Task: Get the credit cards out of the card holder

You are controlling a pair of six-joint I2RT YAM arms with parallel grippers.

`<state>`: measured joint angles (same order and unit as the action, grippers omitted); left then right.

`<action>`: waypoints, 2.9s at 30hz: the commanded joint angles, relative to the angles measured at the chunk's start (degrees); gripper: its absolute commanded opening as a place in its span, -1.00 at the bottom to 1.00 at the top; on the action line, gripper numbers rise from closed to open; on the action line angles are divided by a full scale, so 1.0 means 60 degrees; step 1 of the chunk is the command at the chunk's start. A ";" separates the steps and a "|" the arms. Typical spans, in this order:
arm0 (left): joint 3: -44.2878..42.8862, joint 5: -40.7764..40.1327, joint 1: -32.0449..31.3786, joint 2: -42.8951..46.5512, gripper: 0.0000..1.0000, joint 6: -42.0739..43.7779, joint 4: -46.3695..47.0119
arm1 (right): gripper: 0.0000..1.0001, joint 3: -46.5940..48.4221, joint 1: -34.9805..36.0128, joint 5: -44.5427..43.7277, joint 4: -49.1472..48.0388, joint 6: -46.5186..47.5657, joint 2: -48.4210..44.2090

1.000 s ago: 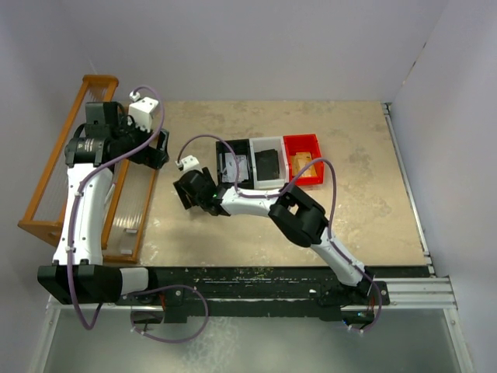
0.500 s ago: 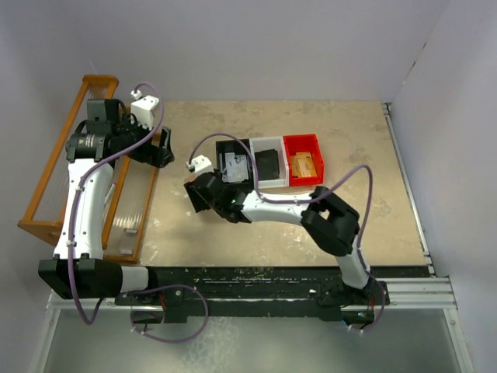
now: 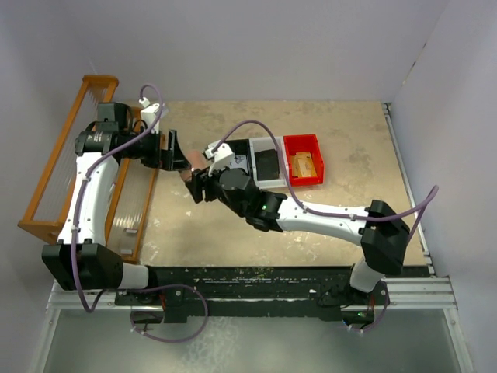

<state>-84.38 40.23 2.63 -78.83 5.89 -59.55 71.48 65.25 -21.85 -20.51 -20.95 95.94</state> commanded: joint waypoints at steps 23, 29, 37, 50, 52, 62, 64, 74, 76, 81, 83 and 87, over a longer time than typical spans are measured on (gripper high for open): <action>-0.0564 0.2561 0.0074 0.0493 -1.00 -0.0301 -0.1201 | 0.96 0.1021 -0.0454 0.3174 0.0665 -0.1296 -0.0575; -0.0437 0.3695 0.0083 0.0799 -1.00 0.0080 -0.1329 | 0.97 -0.1136 -0.2238 0.9806 -0.2506 -0.3321 -0.1441; -0.0074 0.6170 0.0076 0.1525 -1.00 -0.0586 -0.0516 | 0.84 -0.2040 -0.2511 1.1547 -0.5687 -0.5464 -0.1203; 0.0256 0.3890 0.0071 0.2009 -0.79 -0.0345 0.0052 | -0.91 -0.2594 -0.2580 1.1286 -0.7327 -0.7378 -0.1149; 0.0300 0.2494 0.0068 0.2047 -0.31 -0.0272 0.0338 | -1.00 -0.1899 -0.2585 0.9978 -0.3931 -0.5767 -0.1664; 0.0956 0.1491 -0.0167 0.2355 0.89 -0.0399 0.1199 | -1.00 0.1140 -0.1675 0.3737 0.3751 -0.2125 -0.1624; 0.1109 0.1402 -0.0327 0.2353 0.85 -0.0478 0.1342 | -1.00 0.1607 -0.1175 0.2959 0.4109 -0.1889 -0.1370; 0.1135 0.1397 -0.0336 0.2319 0.54 -0.0415 0.1412 | -1.00 0.2439 -0.0358 0.1812 0.4479 -0.1756 -0.0925; 0.1245 0.1277 -0.0336 0.2299 0.52 -0.0260 0.1298 | -1.00 0.2575 -0.0305 0.1667 0.4544 -0.1801 -0.0904; 0.1344 0.1441 -0.0329 0.2356 0.45 -0.0061 0.0999 | -1.00 0.2953 -0.0255 0.1242 0.4722 -0.1955 -0.0765; 0.1373 0.1496 -0.0335 0.2403 0.45 -0.0059 0.1009 | -1.00 0.3082 -0.0223 0.1193 0.4678 -0.1983 -0.0708; 0.1407 0.1480 -0.0336 0.2419 0.45 -0.0115 0.1094 | -1.00 0.3494 -0.0051 0.1211 0.4726 -0.1986 -0.0391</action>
<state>-76.01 47.83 0.73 -65.60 4.14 -54.15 88.07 63.79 -12.64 10.00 -32.58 91.96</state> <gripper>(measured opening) 0.729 0.169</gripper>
